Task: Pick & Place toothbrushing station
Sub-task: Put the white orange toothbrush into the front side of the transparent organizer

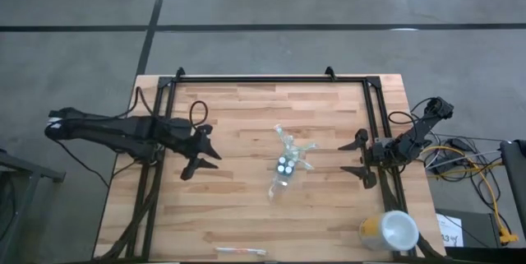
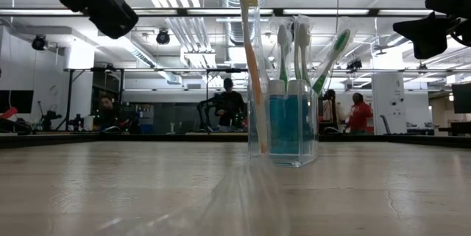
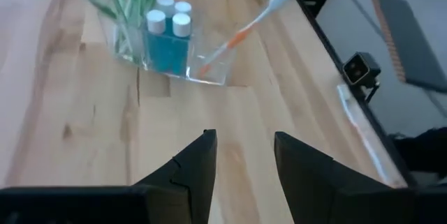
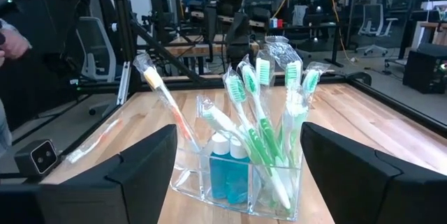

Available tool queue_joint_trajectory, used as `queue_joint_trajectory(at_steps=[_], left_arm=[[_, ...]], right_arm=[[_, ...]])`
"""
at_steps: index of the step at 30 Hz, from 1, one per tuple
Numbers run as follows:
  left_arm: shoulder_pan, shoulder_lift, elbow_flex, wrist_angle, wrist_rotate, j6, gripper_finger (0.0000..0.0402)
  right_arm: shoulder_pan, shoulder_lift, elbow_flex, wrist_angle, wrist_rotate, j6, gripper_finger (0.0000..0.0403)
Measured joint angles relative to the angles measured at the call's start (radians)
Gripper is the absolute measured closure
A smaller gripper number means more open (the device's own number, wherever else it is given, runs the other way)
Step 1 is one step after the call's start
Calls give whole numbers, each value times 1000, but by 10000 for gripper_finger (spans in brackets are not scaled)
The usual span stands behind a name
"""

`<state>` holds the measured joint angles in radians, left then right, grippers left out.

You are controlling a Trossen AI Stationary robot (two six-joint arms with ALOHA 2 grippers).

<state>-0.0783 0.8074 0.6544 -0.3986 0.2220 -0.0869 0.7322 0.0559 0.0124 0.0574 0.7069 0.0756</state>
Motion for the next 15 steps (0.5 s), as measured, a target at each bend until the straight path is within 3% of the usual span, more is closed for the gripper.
queue_joint_trajectory(at_steps=[5,8,15], left_arm=[[-67,2,2,-1,-29,-66,252],[-154,15,-1,11,-114,-92,252],[-408,72,3,93,-478,-146,252]], right_arm=[[0,-1,0,0,0,-4,100],[0,0,0,0,0,0,96],[0,0,0,0,0,-4,93]])
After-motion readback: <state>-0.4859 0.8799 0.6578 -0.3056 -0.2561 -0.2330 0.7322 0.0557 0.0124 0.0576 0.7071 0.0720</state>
